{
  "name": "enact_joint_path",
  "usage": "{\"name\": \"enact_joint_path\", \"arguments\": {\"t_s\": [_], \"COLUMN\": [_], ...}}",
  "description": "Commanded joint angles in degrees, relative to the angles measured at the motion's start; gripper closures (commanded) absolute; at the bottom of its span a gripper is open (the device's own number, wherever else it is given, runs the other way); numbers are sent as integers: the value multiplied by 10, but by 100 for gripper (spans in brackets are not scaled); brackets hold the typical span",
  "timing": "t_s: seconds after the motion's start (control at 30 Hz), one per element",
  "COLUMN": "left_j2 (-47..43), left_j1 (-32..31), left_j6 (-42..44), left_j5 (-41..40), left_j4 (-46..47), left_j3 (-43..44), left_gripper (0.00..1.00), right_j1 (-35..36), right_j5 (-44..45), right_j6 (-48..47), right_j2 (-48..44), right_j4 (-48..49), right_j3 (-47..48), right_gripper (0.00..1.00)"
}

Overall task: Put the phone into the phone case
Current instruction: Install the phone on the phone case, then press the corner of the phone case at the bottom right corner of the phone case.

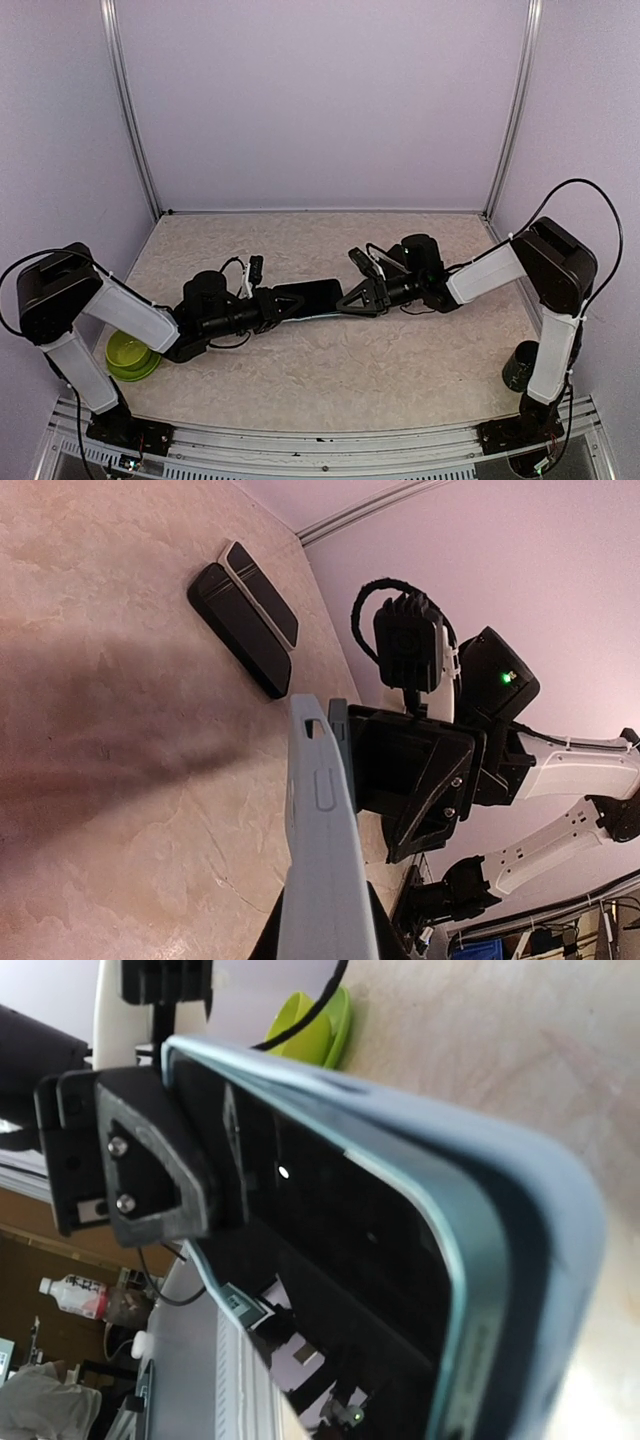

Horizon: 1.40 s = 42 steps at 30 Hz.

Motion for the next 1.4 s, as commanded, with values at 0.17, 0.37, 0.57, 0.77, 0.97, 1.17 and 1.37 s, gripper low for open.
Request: {"name": "enact_joint_path", "arguments": {"t_s": [0.17,0.37,0.57,0.77,0.97,1.17,1.37], "left_j2": [-58,-69,-77,-96,-109,-134,-151], "left_j1": [11,11,11,10,-1,-11,-12], "left_j6": [54,83,124,166,210,257,277], "left_j5": [-62,-25,36,55,92,117,149], "left_j4": [-4,8,30,48,63,66,65], "left_j3": [-1,0,-1,-12,-13,-22,-26], "left_gripper": [100,100,100,100,100,100,100], "right_j1": [-45,-57,-56,-41,-18,-1,15], "right_j5": [-15,-12,-18,-33,-45,-53,-64], "right_j6": [-71,-86,-97,-92,-99,-123,-138], "right_j2": [-90,-123,-150,-153,-155,-168,-174], "right_j4": [-87,-85,-66,-35,-20,-24,-22], "right_j3": [-11,-25,-46,-58,-60,-60,-59], "right_gripper": [52,47,42,41,41,40,40]}}
